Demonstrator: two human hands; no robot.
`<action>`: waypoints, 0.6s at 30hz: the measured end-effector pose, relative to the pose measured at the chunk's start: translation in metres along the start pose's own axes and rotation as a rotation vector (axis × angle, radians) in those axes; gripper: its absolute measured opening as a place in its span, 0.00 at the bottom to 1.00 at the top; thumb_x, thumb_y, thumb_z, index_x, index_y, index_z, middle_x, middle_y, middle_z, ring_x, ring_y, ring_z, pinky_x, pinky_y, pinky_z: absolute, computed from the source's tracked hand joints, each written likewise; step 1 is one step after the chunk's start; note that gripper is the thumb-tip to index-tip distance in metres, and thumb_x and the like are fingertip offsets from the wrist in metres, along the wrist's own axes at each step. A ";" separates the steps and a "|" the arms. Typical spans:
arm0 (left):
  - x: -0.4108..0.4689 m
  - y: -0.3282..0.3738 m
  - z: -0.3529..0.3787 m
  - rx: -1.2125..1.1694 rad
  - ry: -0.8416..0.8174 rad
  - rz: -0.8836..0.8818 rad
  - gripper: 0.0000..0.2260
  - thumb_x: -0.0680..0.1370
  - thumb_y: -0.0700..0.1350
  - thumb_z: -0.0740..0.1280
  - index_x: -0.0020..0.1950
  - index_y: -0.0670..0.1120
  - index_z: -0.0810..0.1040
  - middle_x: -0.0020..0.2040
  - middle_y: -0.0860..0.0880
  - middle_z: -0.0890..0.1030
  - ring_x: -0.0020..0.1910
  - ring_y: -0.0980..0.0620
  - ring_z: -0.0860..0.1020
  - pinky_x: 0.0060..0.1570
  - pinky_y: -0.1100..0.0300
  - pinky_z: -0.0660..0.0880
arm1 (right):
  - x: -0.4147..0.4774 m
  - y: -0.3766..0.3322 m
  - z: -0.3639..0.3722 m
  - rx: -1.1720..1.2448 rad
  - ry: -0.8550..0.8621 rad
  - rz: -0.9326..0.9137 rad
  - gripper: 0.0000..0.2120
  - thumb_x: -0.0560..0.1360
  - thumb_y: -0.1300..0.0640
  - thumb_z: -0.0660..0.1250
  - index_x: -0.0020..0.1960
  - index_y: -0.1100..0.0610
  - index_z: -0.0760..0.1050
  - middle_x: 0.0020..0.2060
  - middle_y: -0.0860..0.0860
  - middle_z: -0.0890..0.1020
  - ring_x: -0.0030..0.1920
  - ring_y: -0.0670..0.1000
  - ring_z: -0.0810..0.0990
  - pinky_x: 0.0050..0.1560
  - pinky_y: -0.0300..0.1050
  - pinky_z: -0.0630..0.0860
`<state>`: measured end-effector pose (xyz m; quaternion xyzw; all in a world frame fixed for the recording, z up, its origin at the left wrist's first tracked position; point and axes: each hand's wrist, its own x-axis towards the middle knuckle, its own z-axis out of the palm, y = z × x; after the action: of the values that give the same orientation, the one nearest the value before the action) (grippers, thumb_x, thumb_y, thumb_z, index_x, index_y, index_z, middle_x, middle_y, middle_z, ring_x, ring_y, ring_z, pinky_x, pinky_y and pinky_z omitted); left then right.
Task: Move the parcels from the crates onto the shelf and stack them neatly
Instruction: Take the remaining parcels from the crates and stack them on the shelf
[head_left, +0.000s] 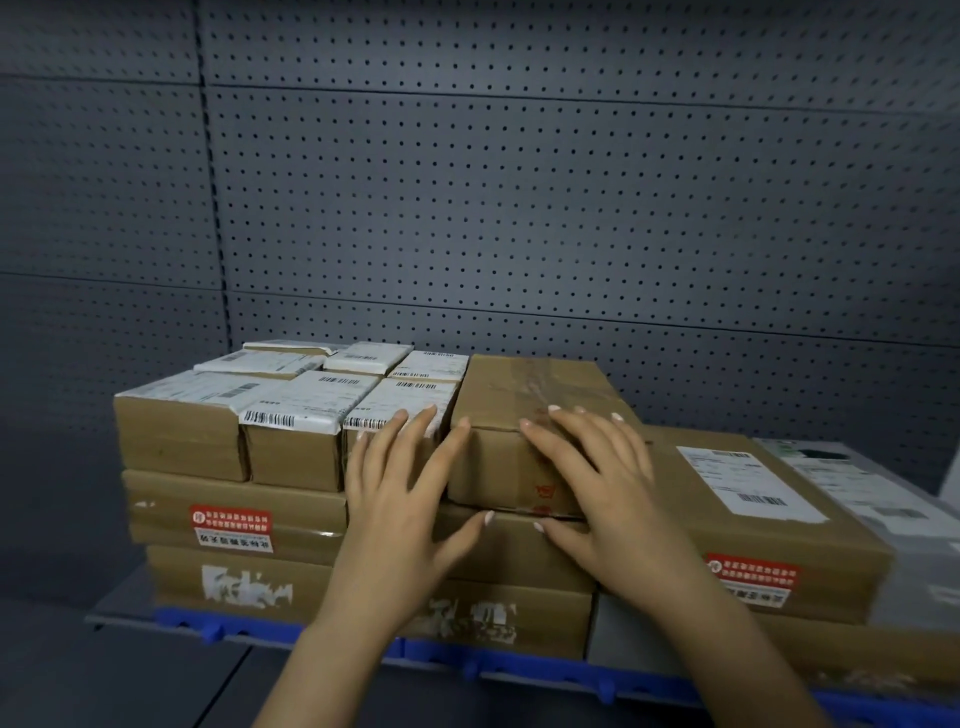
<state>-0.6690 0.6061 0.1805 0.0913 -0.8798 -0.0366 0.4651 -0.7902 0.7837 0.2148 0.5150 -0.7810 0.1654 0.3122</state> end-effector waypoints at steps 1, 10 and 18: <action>-0.004 0.001 -0.003 -0.001 0.014 -0.013 0.33 0.72 0.62 0.66 0.75 0.54 0.63 0.74 0.48 0.62 0.75 0.46 0.57 0.74 0.46 0.47 | -0.001 -0.004 0.002 0.013 0.009 -0.009 0.42 0.69 0.49 0.75 0.76 0.42 0.55 0.73 0.47 0.60 0.75 0.50 0.54 0.75 0.49 0.42; -0.072 -0.006 -0.032 0.069 -0.016 -0.262 0.31 0.73 0.64 0.62 0.74 0.55 0.65 0.74 0.50 0.64 0.74 0.45 0.60 0.70 0.38 0.57 | -0.007 -0.034 0.024 0.090 0.165 -0.004 0.37 0.68 0.53 0.76 0.73 0.47 0.64 0.73 0.54 0.63 0.74 0.57 0.57 0.74 0.56 0.46; -0.096 0.010 -0.039 0.131 -0.040 -0.309 0.30 0.73 0.63 0.61 0.74 0.55 0.65 0.74 0.51 0.62 0.74 0.47 0.58 0.71 0.46 0.50 | 0.009 -0.019 0.032 -0.012 0.139 0.034 0.33 0.69 0.53 0.74 0.72 0.50 0.68 0.71 0.57 0.67 0.71 0.60 0.61 0.72 0.65 0.47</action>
<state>-0.5855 0.6355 0.1263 0.2549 -0.8649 -0.0520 0.4292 -0.7850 0.7512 0.1954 0.4870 -0.7671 0.2014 0.3659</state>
